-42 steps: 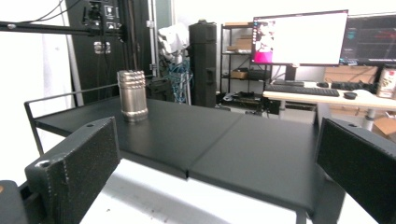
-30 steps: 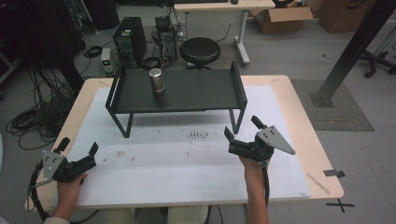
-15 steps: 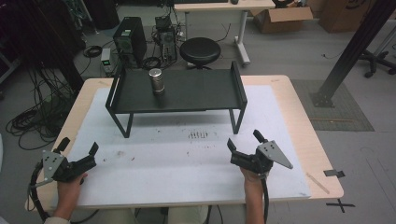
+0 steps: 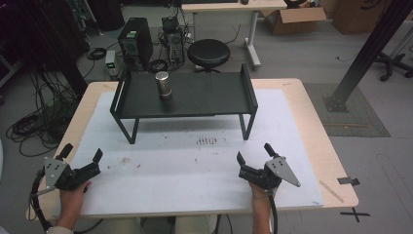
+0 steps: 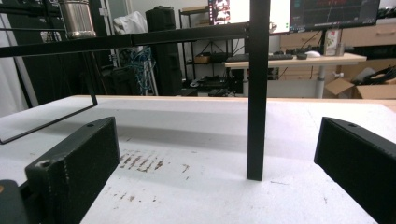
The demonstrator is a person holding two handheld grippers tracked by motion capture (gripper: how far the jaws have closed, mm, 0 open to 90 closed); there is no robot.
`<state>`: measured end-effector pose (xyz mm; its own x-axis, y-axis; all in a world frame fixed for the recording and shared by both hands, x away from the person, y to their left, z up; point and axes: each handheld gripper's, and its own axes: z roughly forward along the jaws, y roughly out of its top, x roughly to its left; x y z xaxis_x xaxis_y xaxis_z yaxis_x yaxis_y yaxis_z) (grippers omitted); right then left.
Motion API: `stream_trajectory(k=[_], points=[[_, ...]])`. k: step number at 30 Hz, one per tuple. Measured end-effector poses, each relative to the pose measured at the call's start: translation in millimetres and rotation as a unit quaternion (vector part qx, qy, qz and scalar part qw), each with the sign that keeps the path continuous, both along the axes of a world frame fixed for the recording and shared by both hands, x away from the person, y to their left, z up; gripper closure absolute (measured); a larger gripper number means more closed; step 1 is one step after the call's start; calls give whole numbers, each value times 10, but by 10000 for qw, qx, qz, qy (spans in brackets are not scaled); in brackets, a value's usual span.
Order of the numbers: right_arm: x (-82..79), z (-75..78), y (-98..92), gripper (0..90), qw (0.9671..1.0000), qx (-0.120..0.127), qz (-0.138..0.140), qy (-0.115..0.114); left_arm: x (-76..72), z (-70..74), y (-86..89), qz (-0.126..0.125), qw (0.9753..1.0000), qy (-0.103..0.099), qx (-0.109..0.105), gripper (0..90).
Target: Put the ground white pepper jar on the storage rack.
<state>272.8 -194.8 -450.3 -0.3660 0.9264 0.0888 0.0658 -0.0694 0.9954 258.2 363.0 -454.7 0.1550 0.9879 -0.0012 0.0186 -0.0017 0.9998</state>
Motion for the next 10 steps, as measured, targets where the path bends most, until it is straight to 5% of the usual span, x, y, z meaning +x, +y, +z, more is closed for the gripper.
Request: stream_trajectory(k=[10], points=[[-23, -8, 43, 0, 9997, -197, -80, -108, 0, 0, 1, -3, 10000, 8, 6, 2]])
